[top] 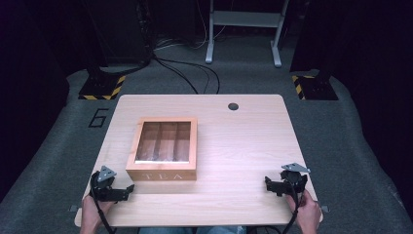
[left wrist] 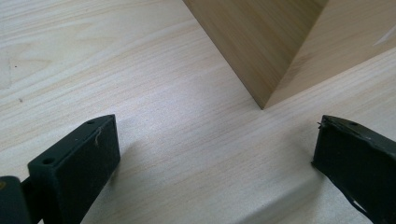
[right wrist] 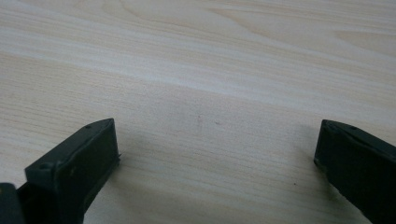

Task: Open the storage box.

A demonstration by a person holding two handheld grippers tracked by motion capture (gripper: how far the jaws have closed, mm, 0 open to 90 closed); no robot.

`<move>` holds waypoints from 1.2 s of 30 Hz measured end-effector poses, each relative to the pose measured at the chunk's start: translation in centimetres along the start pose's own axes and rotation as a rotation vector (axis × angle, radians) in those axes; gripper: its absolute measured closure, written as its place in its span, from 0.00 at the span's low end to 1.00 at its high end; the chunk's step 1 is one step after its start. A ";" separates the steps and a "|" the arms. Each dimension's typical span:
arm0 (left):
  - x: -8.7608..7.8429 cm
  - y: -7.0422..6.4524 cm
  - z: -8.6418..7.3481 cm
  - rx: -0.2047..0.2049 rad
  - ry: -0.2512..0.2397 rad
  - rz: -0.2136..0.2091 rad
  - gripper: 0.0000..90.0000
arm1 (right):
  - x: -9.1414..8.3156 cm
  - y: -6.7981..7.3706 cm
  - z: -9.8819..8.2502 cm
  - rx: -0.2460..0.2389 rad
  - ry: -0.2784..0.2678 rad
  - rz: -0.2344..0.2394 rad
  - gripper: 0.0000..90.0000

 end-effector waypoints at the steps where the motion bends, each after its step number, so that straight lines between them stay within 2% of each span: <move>1: 0.0 0.0 0.0 0.001 0.003 -0.003 0.00 | 0.0 0.0 0.0 0.005 -0.002 0.001 0.00; 6: -0.1 0.0 0.0 0.009 0.003 -0.008 0.01 | 0.0 0.1 0.0 0.007 -0.002 0.001 0.00; 9: -0.1 -0.1 0.0 0.002 -0.016 -0.012 0.00 | 0.0 0.1 0.0 0.007 -0.002 0.001 0.00; 12: -0.3 -0.1 0.1 0.006 -0.009 -0.017 0.00 | 0.0 0.1 0.0 0.007 -0.002 0.001 0.00; 14: -0.8 -0.3 0.5 0.009 -0.035 -0.015 0.00 | 0.0 0.1 0.0 0.007 -0.002 0.001 0.00; 17: -1.9 -0.7 1.2 0.011 -0.068 -0.047 0.00 | 0.0 0.1 0.0 0.008 -0.002 0.001 0.00; 19: -2.4 -1.1 1.7 0.020 -0.099 -0.052 0.00 | 0.0 0.1 0.0 0.008 -0.002 0.001 0.00; 21: -2.6 -1.3 2.0 0.021 -0.108 -0.065 0.00 | 0.0 0.1 0.0 0.007 -0.002 0.001 0.00; 22: -3.0 -1.7 2.6 0.038 -0.126 -0.072 0.00 | 0.0 0.1 0.0 0.008 -0.002 0.001 0.00; 24: -3.0 -1.9 3.2 0.043 -0.135 -0.088 0.00 | 0.0 0.1 0.0 0.007 -0.002 0.001 0.00; 26: -2.9 -2.0 3.6 0.048 -0.143 -0.087 0.00 | 0.0 0.1 0.0 0.007 -0.002 0.001 0.00; 27: -2.8 -2.0 3.8 0.038 -0.158 -0.087 0.00 | 0.0 0.1 0.0 0.007 -0.002 0.001 0.00; 31: -2.7 -1.8 4.4 0.043 -0.163 -0.095 0.01 | 0.0 0.1 0.0 0.007 -0.002 0.001 0.00; 33: -2.7 -1.8 4.7 0.057 -0.175 -0.106 0.07 | 0.0 0.1 0.0 0.007 -0.002 0.001 0.00; 36: -2.6 -1.7 5.0 0.053 -0.185 -0.120 0.10 | 0.0 0.1 0.0 0.007 -0.002 0.001 0.00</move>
Point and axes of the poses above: each handheld gripper's, and its own axes: x roughly forward along the jaws, z roughly out of its top, y roughly to its left, the point moved 5 cm from there along x, roughly forward along the jaws, and after that the axes turned 7 degrees about -z, right-handed, at the moved point
